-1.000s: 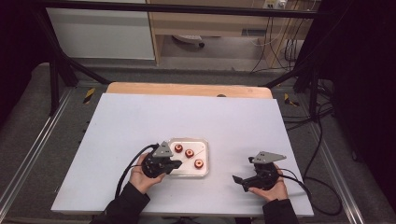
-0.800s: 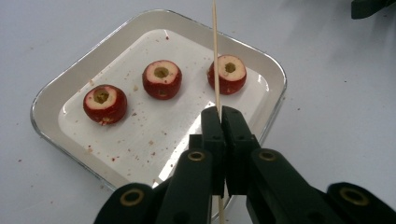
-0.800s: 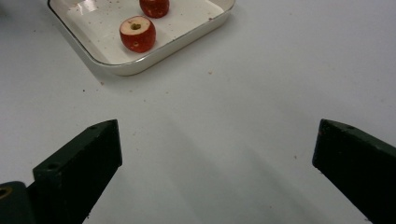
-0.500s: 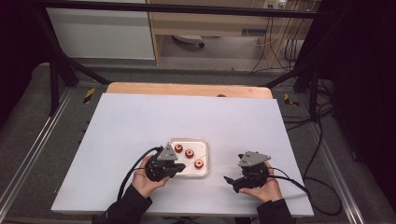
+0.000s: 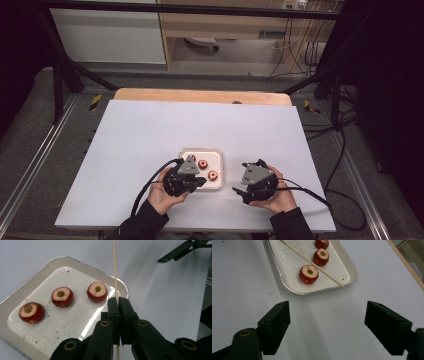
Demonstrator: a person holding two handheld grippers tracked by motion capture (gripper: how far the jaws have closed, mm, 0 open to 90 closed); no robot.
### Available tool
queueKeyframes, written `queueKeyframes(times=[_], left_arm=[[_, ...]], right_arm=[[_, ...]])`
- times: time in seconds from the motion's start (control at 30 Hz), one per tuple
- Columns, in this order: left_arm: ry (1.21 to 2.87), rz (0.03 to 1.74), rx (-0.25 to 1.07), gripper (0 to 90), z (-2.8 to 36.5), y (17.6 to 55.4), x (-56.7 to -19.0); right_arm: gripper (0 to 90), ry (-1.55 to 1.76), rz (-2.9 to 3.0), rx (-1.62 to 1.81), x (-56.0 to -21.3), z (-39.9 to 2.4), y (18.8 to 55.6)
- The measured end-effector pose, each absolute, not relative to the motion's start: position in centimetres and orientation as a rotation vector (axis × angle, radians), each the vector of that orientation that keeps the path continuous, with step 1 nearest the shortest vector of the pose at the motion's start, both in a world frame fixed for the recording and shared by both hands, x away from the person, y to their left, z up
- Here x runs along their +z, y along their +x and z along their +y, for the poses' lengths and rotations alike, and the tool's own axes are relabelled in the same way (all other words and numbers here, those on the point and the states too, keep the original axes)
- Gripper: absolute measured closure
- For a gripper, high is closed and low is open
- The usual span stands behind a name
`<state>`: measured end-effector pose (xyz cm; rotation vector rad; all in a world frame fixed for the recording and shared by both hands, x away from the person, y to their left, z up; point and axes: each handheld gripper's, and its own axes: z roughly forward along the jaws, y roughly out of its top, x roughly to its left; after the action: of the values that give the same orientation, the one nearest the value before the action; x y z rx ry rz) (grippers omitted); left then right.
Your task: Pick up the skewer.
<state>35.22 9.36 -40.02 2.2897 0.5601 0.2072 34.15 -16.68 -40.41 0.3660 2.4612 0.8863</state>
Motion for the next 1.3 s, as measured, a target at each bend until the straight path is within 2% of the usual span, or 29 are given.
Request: queueKeyframes(times=[0.13, 0.7, 1.03, 1.3], left_arm=[[2.312, 0.539, 0.209, 88.3, 8.4, 35.0, -40.0], [2.392, 0.491, 0.17, 88.4, 5.3, 35.0, -40.2], [2.412, 0.458, 0.158, 88.4, 4.7, 34.8, -40.1], [2.421, 0.452, 0.142, 88.4, 4.5, 34.8, -40.3]], right_arm=[[26.4, 0.257, 2.465, 0.85, -40.1, -15.9, 34.2], [61.0, -0.22, 2.468, 0.577, -40.7, -14.1, 33.9], [75.8, -0.422, 2.46, 0.447, -41.4, -13.3, 33.8], [83.8, -0.522, 2.438, 0.379, -41.5, -13.4, 33.6]])
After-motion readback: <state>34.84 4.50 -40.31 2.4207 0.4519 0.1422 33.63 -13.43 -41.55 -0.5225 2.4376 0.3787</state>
